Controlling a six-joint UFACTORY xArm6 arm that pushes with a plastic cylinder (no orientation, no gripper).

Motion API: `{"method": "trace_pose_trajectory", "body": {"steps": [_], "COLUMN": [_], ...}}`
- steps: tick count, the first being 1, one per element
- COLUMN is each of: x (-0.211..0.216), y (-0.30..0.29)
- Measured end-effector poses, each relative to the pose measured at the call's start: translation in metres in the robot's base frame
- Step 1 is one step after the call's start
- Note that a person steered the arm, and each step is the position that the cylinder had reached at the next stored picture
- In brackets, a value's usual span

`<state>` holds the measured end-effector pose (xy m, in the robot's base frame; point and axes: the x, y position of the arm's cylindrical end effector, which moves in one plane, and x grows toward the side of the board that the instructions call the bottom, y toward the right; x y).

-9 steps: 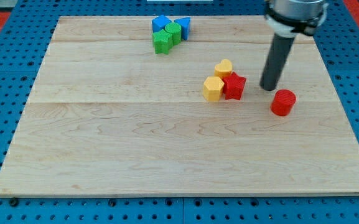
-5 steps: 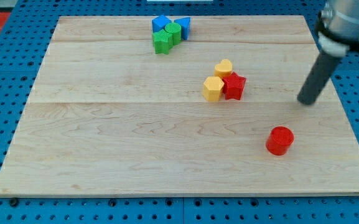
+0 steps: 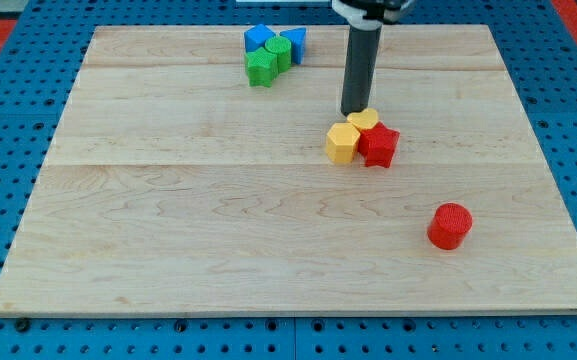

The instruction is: Move the red blocks and the yellow heart towards the bottom right of the board

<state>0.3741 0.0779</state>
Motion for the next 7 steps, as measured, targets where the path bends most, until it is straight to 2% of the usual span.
{"method": "trace_pose_trajectory", "body": {"steps": [2,3,4,6,7], "x": [0.048,0.103,0.118,0.107,0.033], "y": [0.044,0.03,0.036,-0.09,-0.04]}}
